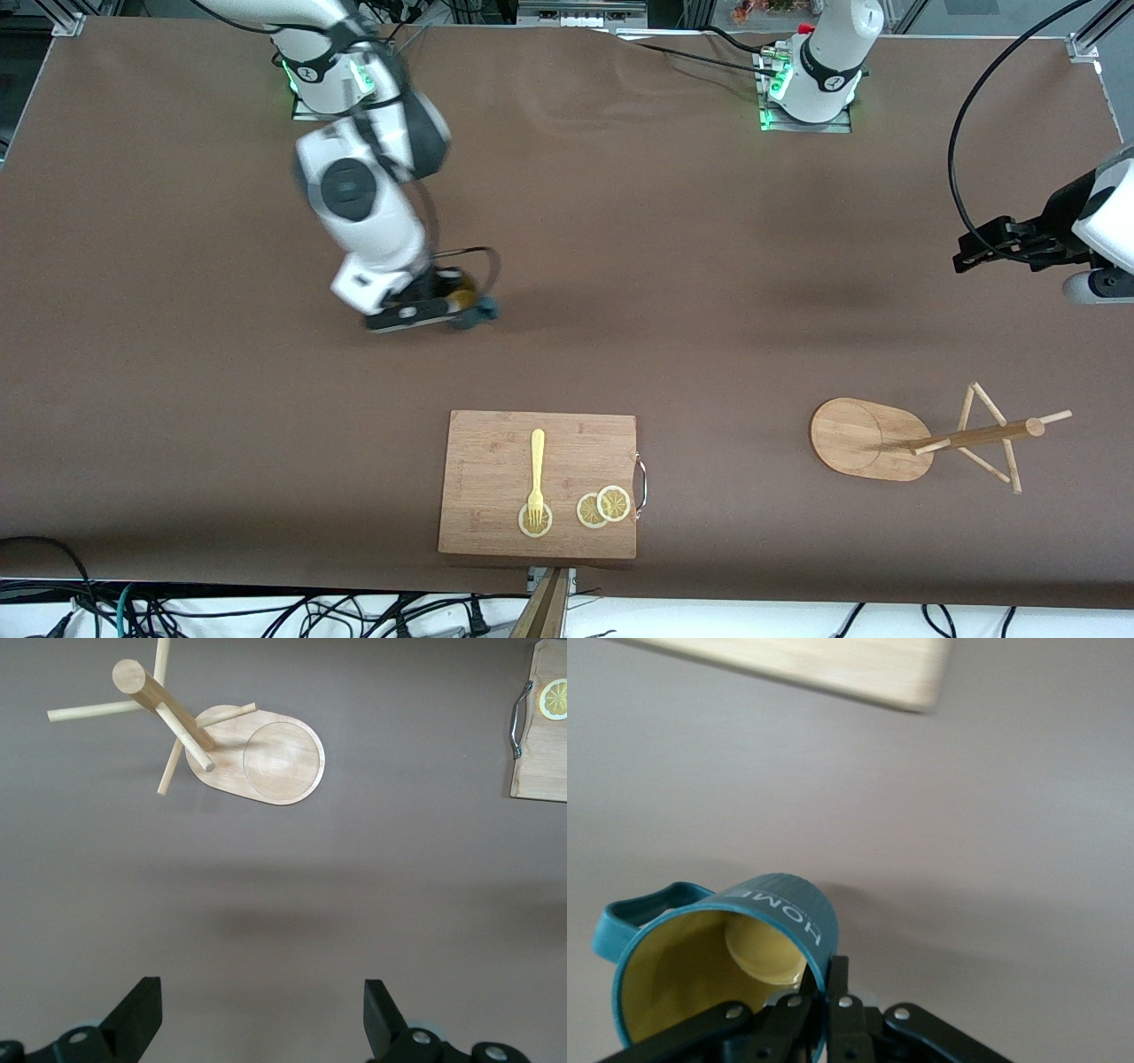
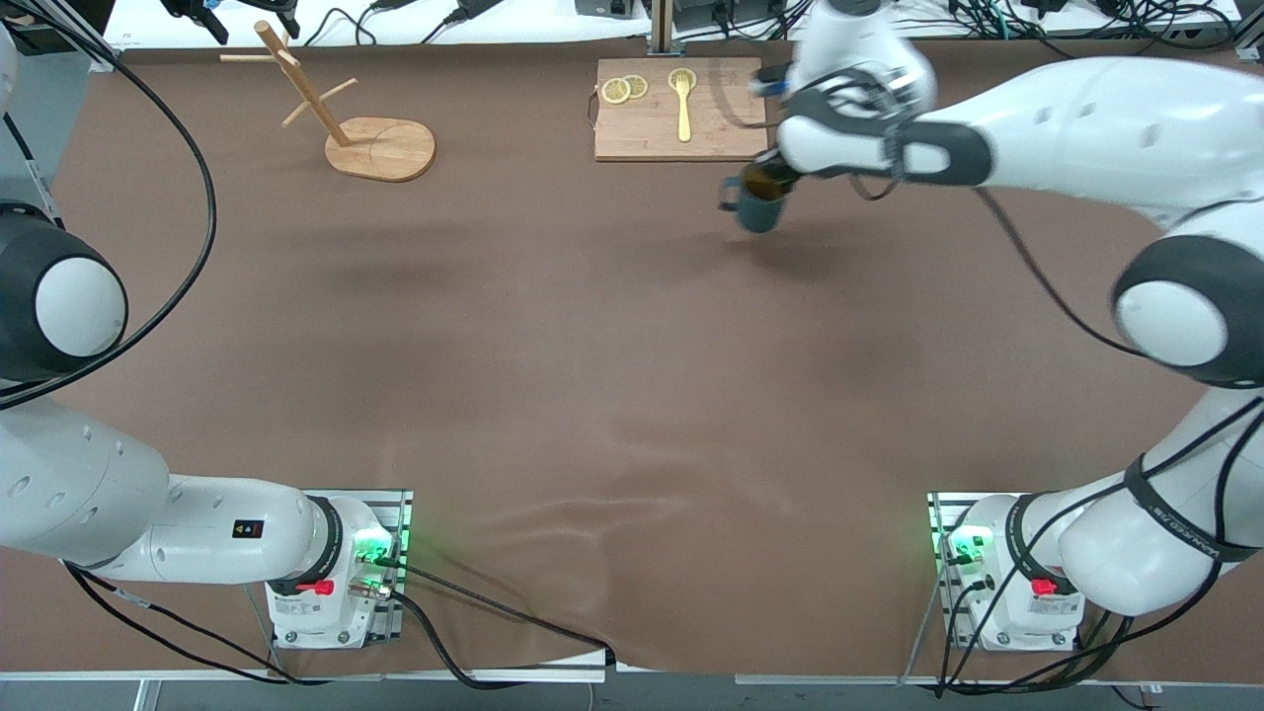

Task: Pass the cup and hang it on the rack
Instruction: 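Carry the teal mug with the right gripper toward the table middle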

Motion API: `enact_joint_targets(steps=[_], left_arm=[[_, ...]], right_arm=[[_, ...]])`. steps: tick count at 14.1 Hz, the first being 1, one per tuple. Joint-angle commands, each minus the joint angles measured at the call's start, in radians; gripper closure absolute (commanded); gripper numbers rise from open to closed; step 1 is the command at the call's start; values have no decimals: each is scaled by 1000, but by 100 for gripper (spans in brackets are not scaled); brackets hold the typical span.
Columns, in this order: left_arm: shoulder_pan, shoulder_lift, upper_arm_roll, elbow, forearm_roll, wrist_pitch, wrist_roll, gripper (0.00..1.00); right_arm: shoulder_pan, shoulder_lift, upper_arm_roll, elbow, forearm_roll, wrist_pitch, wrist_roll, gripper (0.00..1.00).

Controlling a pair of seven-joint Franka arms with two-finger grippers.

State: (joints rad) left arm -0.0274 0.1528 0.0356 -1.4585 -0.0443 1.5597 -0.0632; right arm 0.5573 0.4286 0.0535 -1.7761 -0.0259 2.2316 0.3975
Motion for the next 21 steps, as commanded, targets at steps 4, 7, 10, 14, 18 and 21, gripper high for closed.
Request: enact_joint_targets(steps=[4,7,10,14,18,21], left_arm=[[20,1,0,7,-14,-3,8,0],[26,-1,0,-12,-12,-12,3,0],[26,-2,-3,-11,-12,-13,3,0],[20,-4,-6,-49,-9,-18,29,0],[3,1,-10,-112,-14,-56,193,0],[-14,11,-8,-170,-57,-55,470,0]], right_arm=[[196,232,-18,283,-12,-32,64,100],[220,268,-18,314,-15,-26,69,100],[237,321,-21,313,-17,68,72,100],[237,317,-23,313,-17,79,72,8],[233,239,-26,313,-12,2,55,0],[219,130,-47,311,-15,-171,50,0]])
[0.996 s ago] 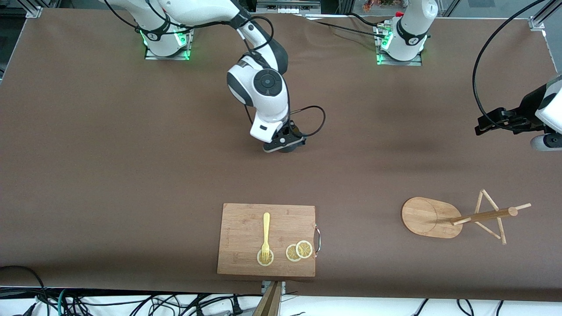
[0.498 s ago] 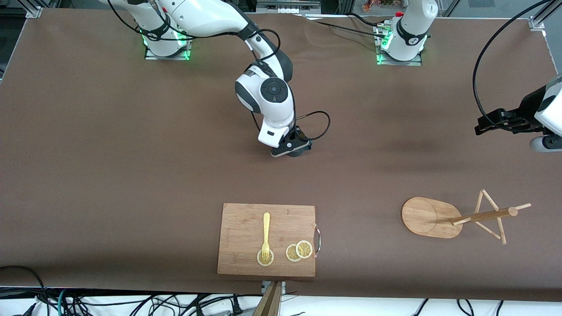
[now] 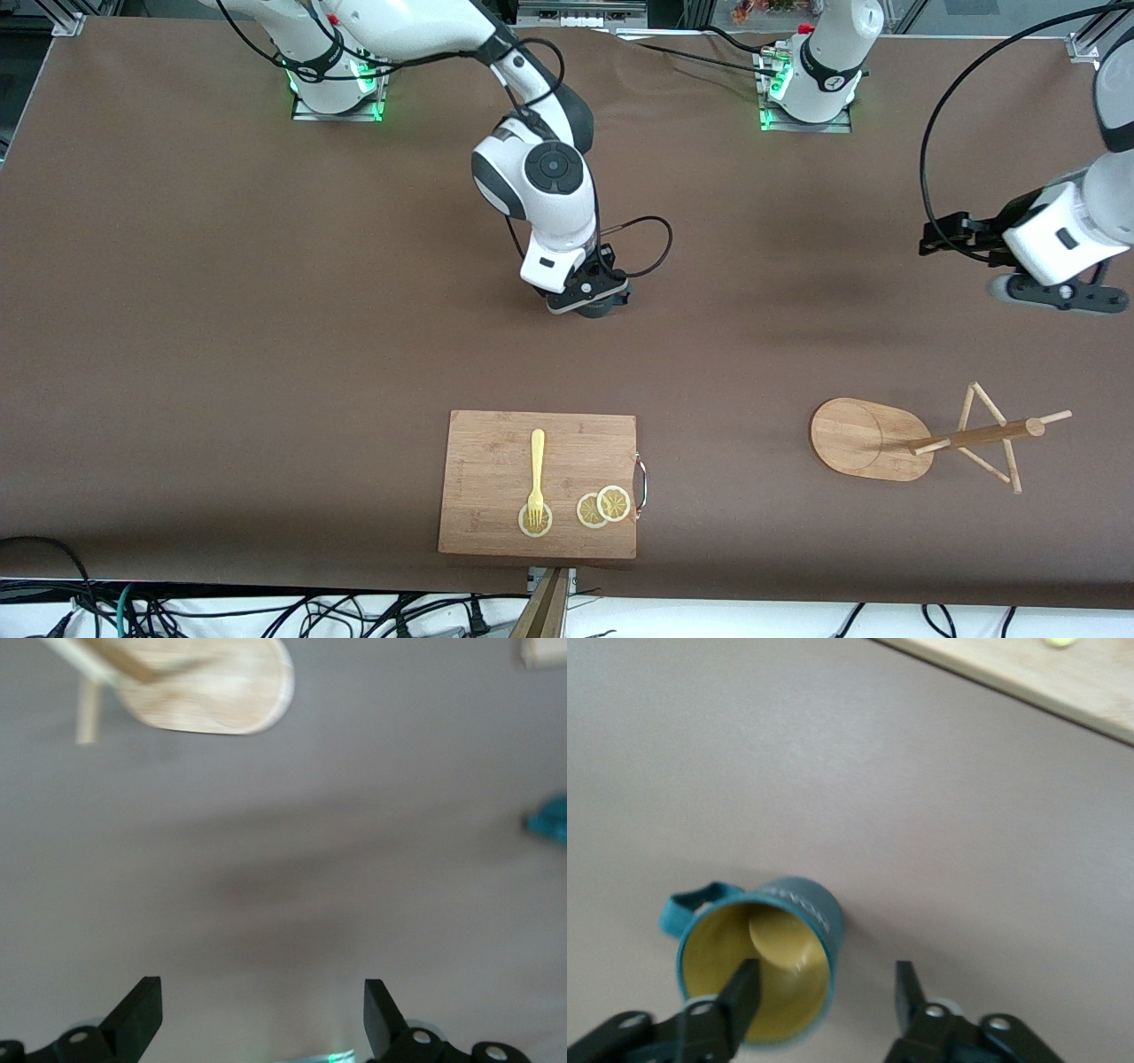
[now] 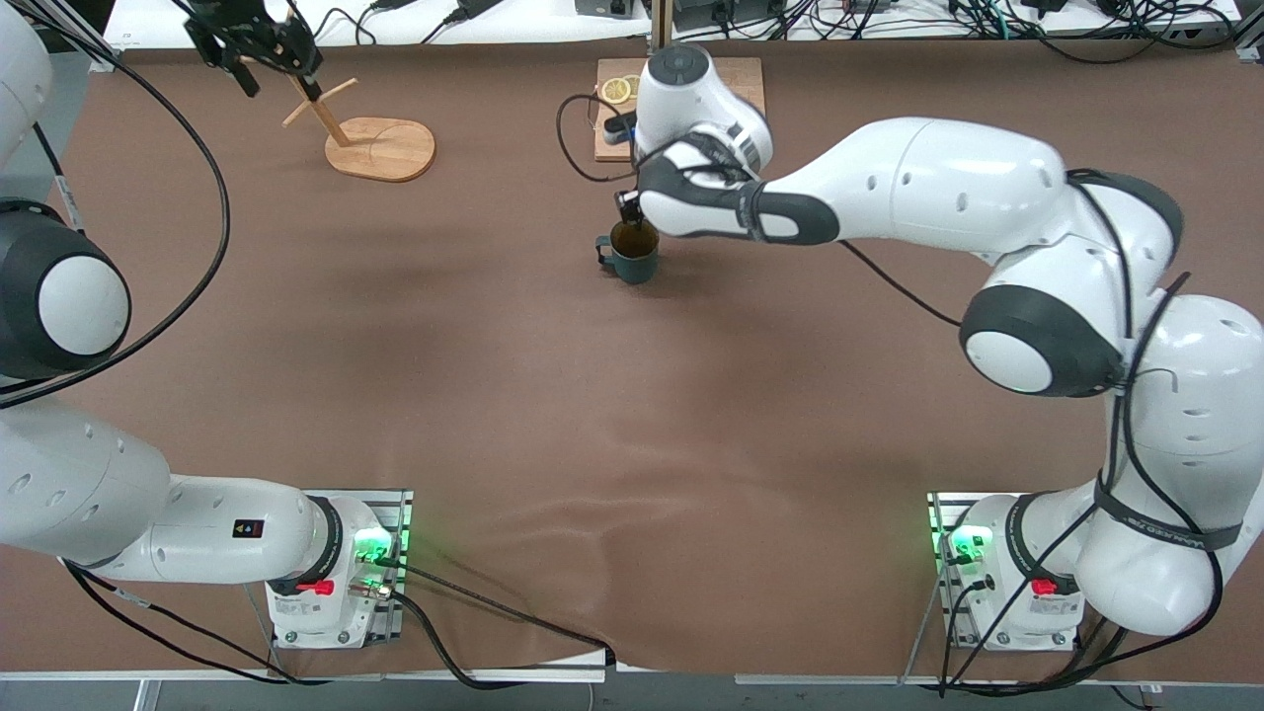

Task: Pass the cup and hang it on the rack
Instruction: 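Carry the teal mug with the right gripper toward the table middle, then release the mug with the right gripper while the left gripper approaches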

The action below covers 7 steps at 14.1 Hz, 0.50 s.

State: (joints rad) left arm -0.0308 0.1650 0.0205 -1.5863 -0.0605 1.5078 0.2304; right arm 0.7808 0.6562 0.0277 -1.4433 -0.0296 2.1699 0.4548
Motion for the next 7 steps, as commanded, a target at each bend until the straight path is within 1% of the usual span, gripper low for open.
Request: enact_joint_targets(steps=[1,3,4,6,7], left_arm=[[-11,17,7,-60,-74,-3,284,0],[-11,48,7,-76,-149,2,449,0],[-11,59,7,-92,-204,3,498,0],[-12,68,7,-156,-304,34,588,0],[-20,68,7,-200,-350,84,665,0]], right_arm=[[-5,-133,-43,-22,-12,-163,-7,0],[-5,-199,-113,-26,-12,-290,-14,0],[-5,-232,-156,-26,-10,-353,-65,0],[-6,-289,-262,-26,-1,-441,-216,0],[-6,-312,-320,-26,0,-485,-267,0]])
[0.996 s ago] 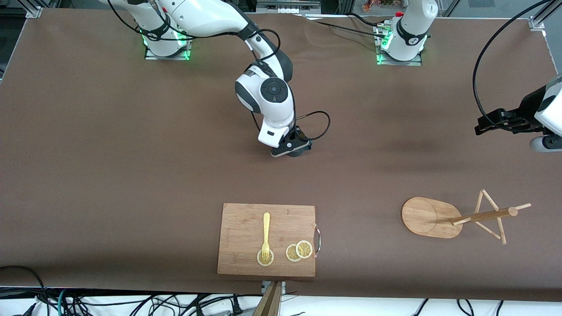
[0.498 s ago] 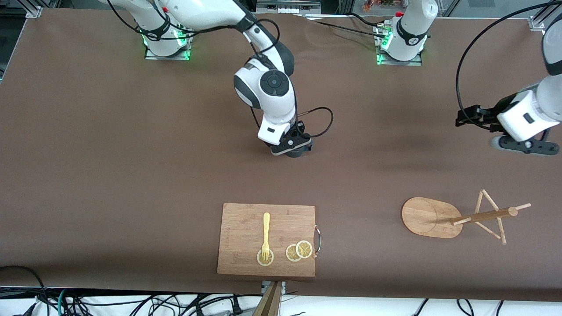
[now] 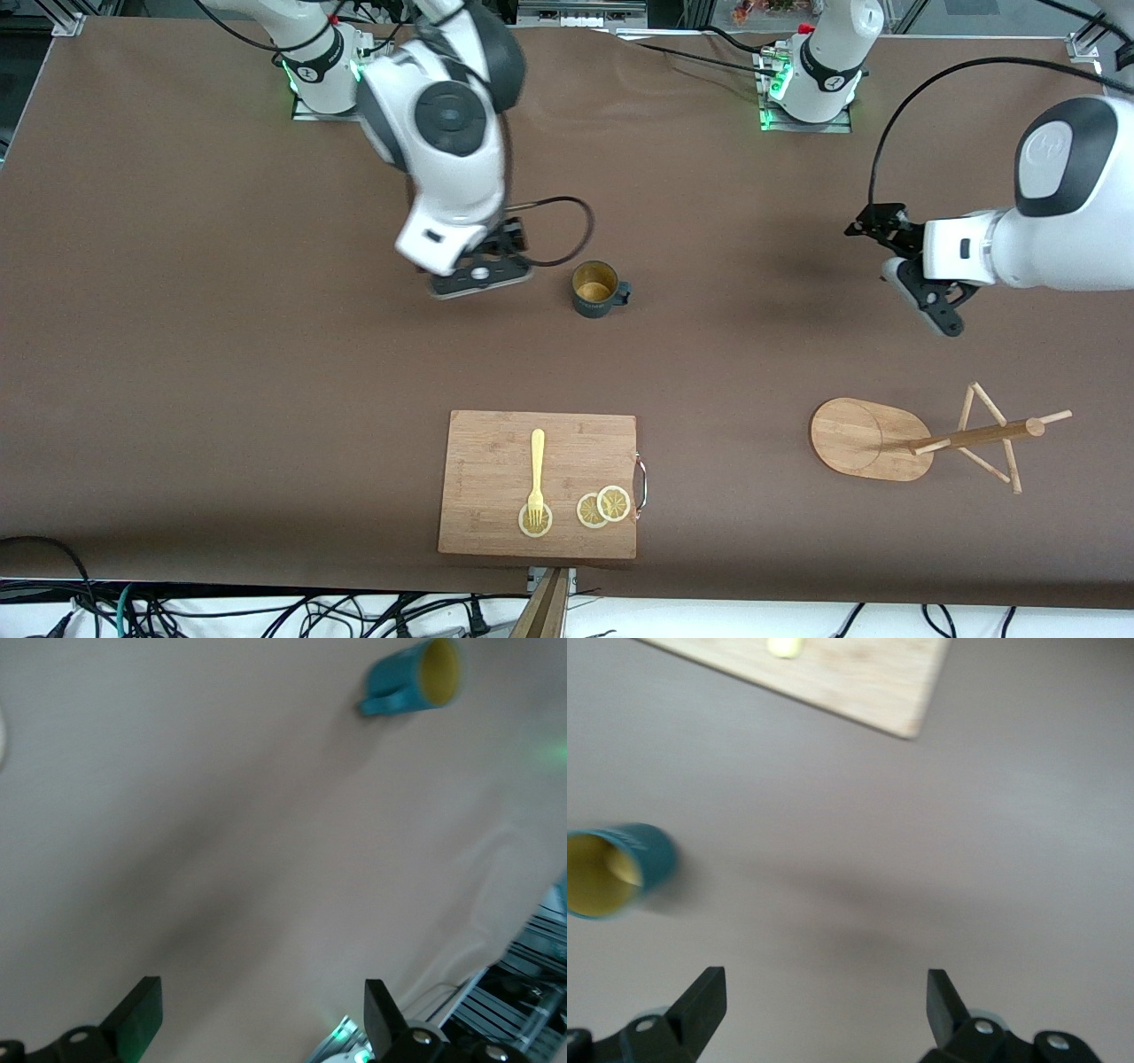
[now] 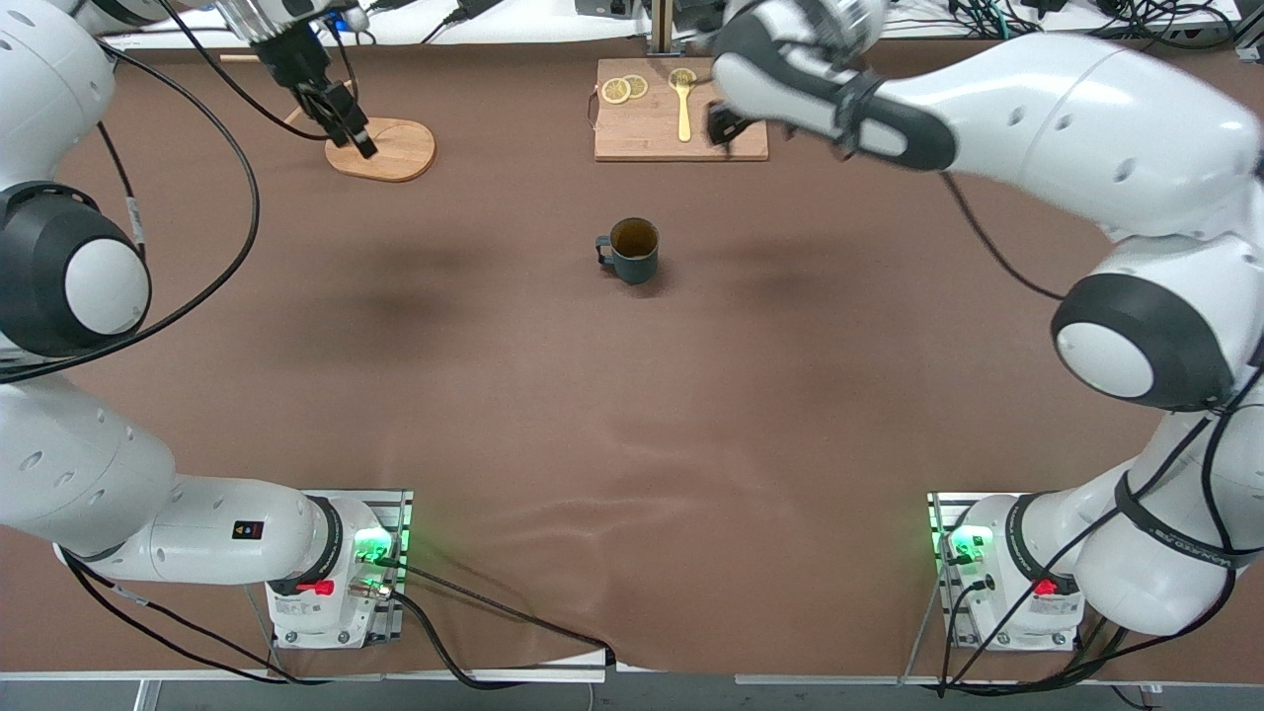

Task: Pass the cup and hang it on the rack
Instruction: 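Release the mug with the right gripper while the left gripper approaches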

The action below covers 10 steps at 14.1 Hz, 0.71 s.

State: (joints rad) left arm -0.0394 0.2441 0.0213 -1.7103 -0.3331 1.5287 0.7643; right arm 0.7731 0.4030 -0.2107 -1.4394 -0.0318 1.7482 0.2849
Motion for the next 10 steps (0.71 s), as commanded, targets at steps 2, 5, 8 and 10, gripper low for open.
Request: enact_joint_targets(steps=[2,5,8,10], left_arm=[[-22,-8,5,-174,-199,160,264,0],[-34,3,-11,-303,-360,328,537,0],[-36,14,-64,-403,-522,476,780,0],[-34,33,-105,-454,-628,553,927,0]], right_arm=[[2,-104,-195,-30,13,-125,-171,0],[2,-167,-384,-26,26,-197,-291,0],[-5,-194,-553,-30,108,-255,-461,0],[-61,-187,-579,-42,200,-254,-585,0]])
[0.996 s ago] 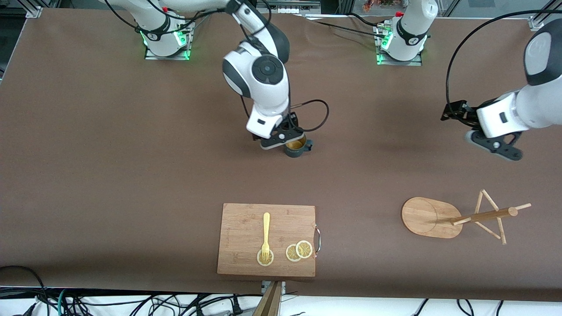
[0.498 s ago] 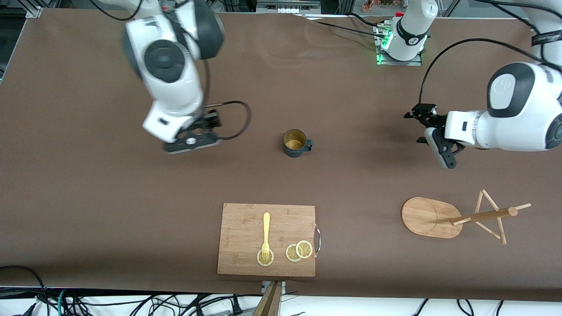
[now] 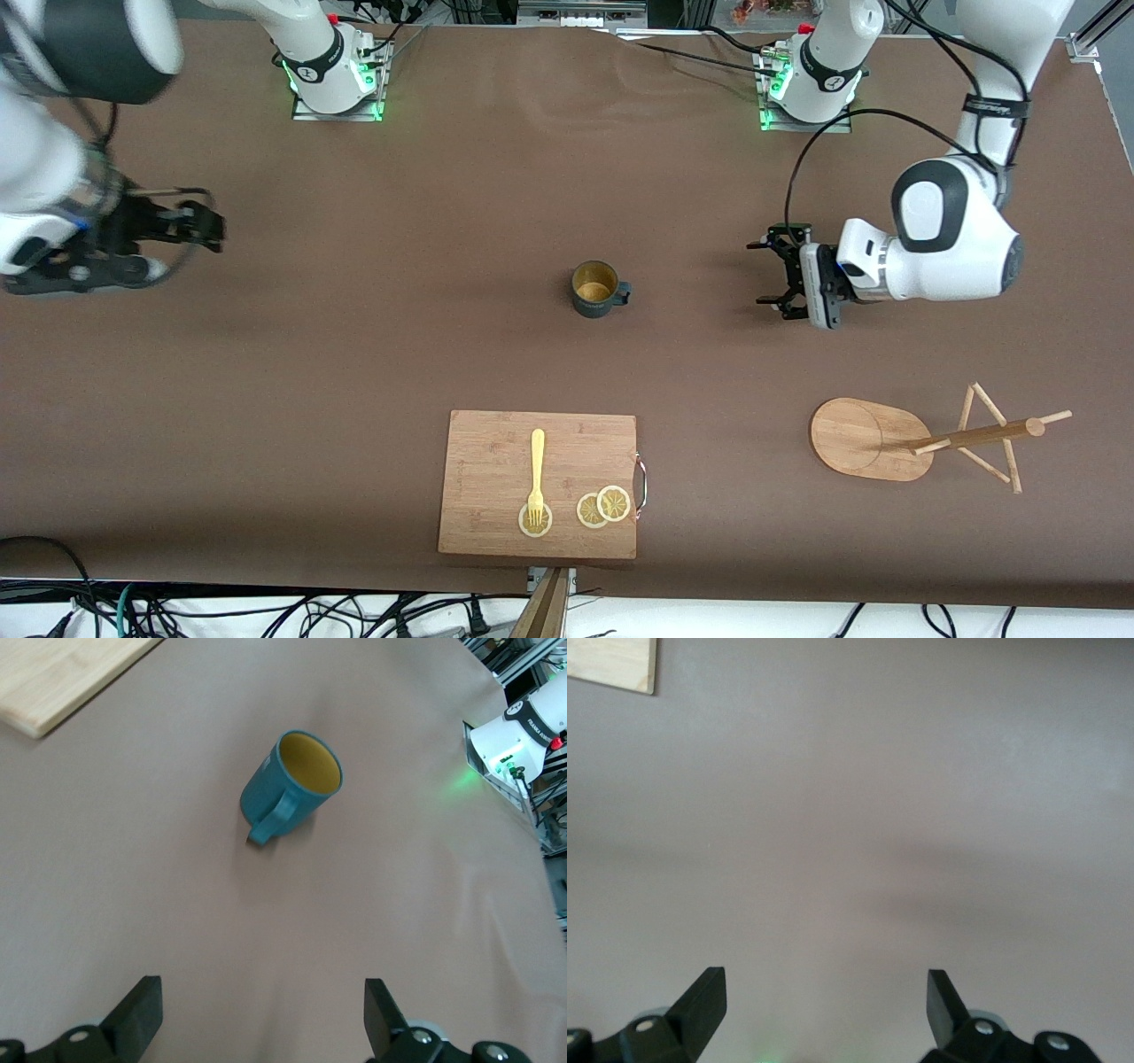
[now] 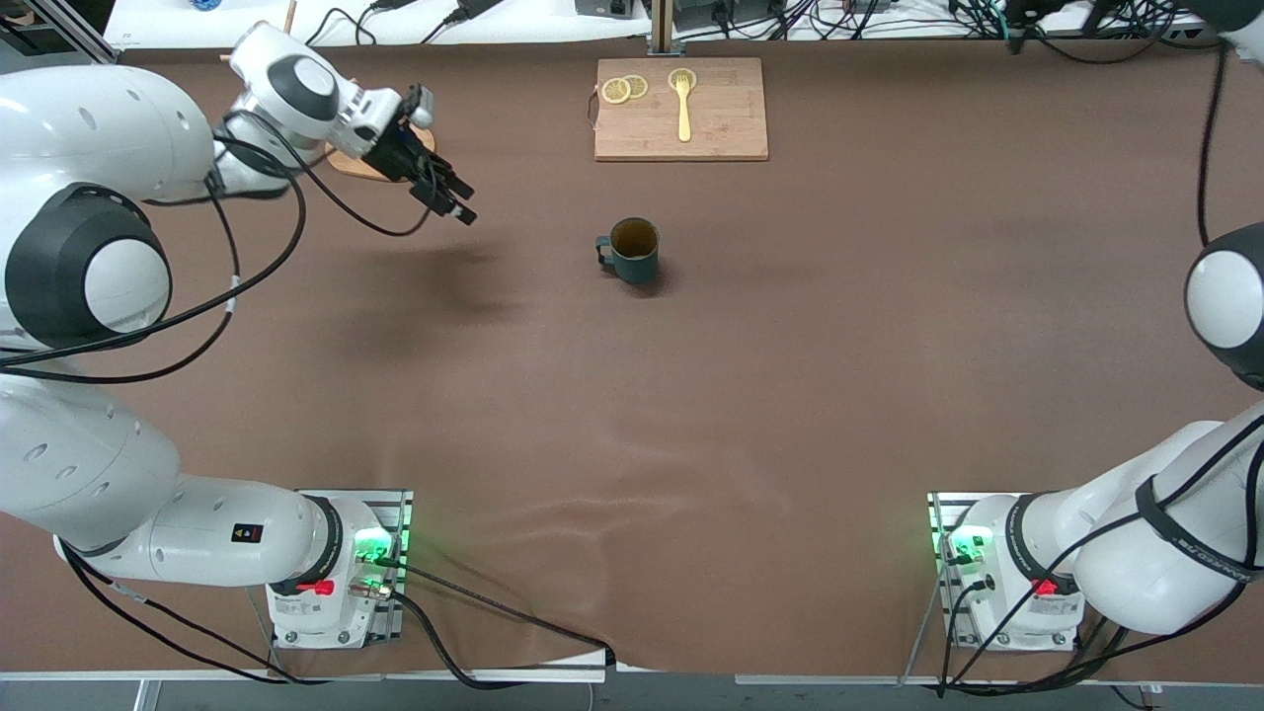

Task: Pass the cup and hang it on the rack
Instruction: 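Release the mug with the right gripper while the left gripper approaches, then move the left gripper to the mug and grasp its body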

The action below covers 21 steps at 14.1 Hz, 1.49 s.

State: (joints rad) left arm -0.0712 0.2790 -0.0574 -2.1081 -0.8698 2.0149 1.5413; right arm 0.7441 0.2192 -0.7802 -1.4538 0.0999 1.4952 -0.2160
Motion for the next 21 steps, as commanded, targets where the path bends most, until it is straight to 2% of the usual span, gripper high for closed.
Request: enact_joint_targets(steps=[1,3,5,6,9,11,13,14,21], left_arm=[[-4,26,-38,-73,-169,94,257,0],[-13,95,-53,-101,-396,103,534,0],[-35,165,-53,-108,-582,96,783,0],[-47,189,-55,-118,-641,96,865,0],[-81,259,-56,-119,-789,96,1038,0],[-123,299,-59,-110,-897,96,1144,0],[-133,330,-76,-81,-930,97,1181,0],[-145,353,-76,-49,-919,97,1185,0],[-180,391,-76,-13,-934,142,1270,0]], right_arm=[[-67,-4,8,-37,75,-3,-101,0],[-162,-12,106,-43,63,2,-91,0],[-329,-27,287,-42,54,0,-95,0],[-404,-40,362,-45,34,3,-89,0],[-595,-93,603,-82,-106,16,-50,0],[-731,-138,708,-149,-106,57,-40,0],[-804,-229,760,-283,-98,158,-39,0],[-818,-265,766,-334,-97,184,-40,0],[-793,-231,757,-269,-100,135,-51,0]])
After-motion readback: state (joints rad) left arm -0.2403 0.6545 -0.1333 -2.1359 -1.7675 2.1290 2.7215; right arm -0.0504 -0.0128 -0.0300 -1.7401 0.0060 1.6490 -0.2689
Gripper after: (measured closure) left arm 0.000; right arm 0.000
